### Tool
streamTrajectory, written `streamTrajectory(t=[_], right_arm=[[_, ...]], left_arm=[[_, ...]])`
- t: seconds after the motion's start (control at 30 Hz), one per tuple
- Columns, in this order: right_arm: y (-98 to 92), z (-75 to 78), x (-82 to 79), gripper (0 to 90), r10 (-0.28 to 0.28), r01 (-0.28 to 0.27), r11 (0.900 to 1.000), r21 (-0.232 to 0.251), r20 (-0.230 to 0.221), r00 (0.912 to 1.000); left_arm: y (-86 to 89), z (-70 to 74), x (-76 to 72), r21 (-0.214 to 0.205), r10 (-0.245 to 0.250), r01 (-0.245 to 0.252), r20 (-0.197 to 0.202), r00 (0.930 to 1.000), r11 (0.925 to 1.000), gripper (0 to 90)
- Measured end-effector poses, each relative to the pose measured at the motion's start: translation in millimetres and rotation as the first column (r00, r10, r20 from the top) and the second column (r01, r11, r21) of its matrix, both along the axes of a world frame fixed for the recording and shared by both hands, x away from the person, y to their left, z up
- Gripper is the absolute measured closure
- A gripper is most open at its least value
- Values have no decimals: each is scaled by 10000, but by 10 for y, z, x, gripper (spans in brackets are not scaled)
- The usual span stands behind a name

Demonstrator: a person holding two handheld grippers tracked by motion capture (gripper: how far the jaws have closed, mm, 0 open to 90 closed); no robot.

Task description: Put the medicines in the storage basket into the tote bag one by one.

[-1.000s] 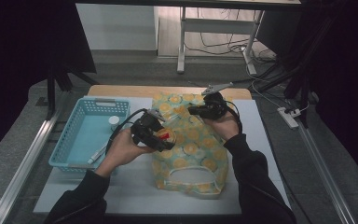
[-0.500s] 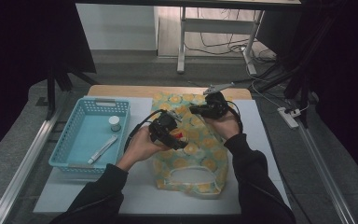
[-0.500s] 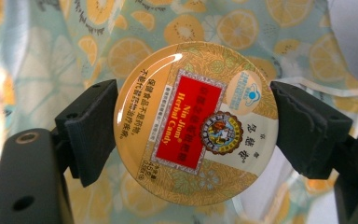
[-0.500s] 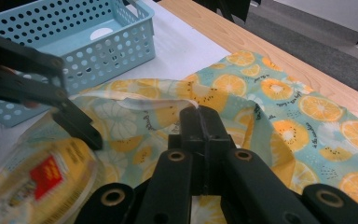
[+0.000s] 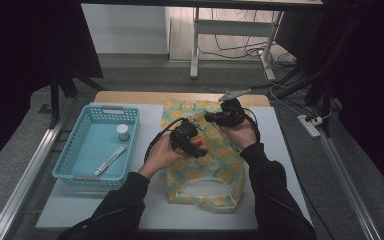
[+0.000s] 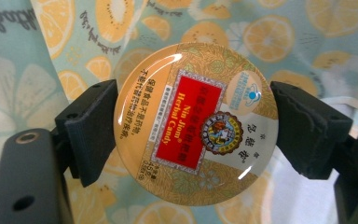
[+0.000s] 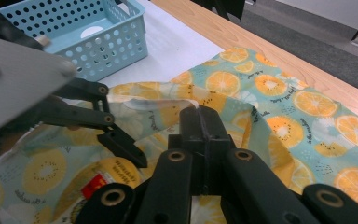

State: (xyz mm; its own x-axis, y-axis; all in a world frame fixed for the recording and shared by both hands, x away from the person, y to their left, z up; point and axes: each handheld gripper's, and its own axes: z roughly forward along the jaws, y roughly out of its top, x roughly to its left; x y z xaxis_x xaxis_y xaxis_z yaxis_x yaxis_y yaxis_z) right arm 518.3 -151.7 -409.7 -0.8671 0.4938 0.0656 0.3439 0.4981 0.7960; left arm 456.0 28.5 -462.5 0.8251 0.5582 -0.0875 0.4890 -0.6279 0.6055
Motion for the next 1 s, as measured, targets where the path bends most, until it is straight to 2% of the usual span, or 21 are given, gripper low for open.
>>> streamTrajectory(t=[0.27, 0.53, 0.8, 1.0], right_arm=[[0, -68, 56, 900, -129, 128, 9998, -118, -58, 9999], [10, -162, 131, 900, -322, 319, 9994, -109, -268, 9991], [32, -236, 178, 900, -401, 395, 9991, -161, -370, 9985], [43, -262, 185, 900, -423, 416, 9990, -160, -441, 9981]], left_arm=[[-56, -154, 107, 209, 55, -56, 86, 9999, 9998, 202], [-91, -303, 213, 257, 165, -164, -63, 9998, 9995, 202], [-144, -432, 258, 626, 335, -335, 16, 9994, 9975, 201], [-158, -503, 285, 639, 433, -430, -32, 9991, 9970, 199]])
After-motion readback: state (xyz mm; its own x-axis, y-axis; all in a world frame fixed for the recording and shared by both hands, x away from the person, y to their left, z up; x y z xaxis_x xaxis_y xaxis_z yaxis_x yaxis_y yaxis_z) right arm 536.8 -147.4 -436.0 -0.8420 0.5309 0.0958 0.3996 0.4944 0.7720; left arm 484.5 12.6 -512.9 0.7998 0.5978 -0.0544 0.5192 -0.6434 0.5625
